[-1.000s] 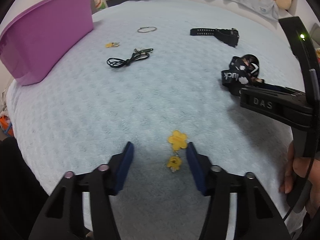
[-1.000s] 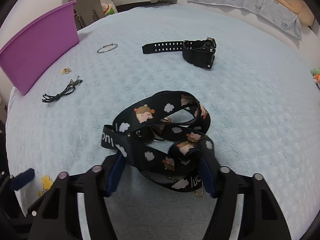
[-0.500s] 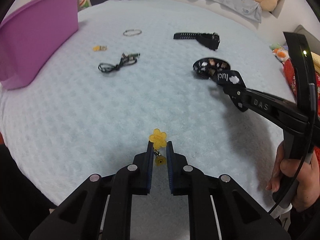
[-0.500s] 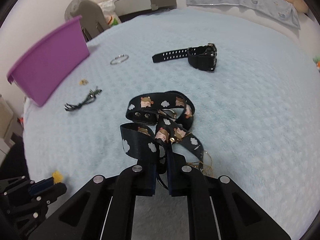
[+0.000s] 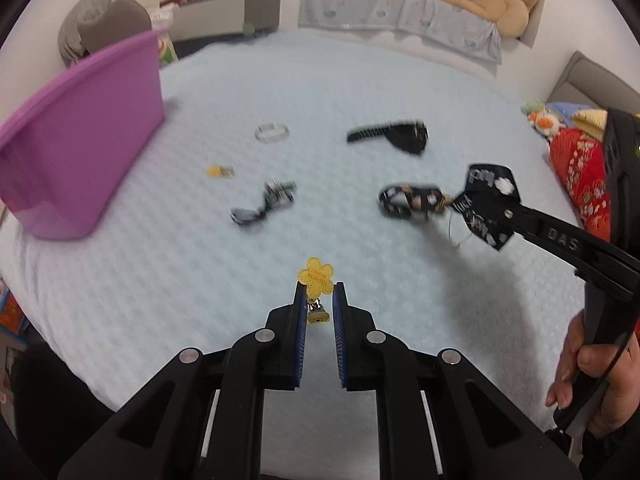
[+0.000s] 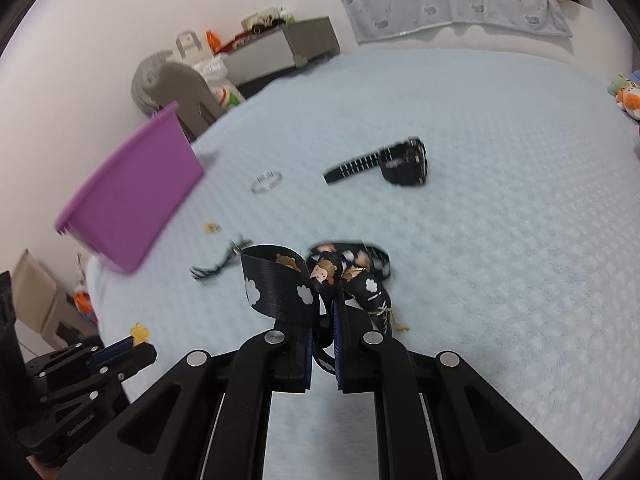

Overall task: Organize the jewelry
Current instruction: 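Lift and carry the lanyard and flower charm in both tools over the pink tub, then open the right tool to drop the lanyard while the left tool releases the charm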

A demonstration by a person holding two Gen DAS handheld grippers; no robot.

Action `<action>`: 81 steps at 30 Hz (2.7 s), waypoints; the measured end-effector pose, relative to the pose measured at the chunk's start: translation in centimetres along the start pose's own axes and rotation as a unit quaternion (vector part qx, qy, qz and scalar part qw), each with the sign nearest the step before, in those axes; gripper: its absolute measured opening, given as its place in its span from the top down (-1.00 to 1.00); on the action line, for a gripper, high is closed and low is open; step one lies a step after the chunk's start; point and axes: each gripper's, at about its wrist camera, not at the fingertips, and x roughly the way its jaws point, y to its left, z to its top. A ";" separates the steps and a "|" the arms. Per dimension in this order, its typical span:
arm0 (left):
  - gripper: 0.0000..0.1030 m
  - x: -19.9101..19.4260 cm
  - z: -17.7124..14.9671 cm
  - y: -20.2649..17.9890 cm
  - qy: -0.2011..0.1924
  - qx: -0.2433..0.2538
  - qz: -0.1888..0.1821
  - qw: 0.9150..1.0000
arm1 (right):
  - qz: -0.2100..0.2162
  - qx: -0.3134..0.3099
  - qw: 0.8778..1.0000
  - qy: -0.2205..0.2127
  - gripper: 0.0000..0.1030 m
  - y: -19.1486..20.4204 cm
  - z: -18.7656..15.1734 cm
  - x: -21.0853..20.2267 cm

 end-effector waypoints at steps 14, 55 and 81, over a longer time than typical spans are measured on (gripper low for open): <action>0.75 -5.3 6.4 5.5 -0.043 -0.001 0.001 0.999 | 0.050 0.008 0.996 -0.070 0.84 6.9 6.0 -5.1; 0.75 -10.8 21.3 34.3 -0.081 -0.157 0.121 0.977 | 0.269 -0.103 0.952 -0.104 0.84 39.9 30.0 1.4; -0.49 -0.2 18.0 39.3 0.052 -0.196 0.182 0.962 | 0.064 -0.110 0.983 0.133 -0.35 39.5 21.6 22.2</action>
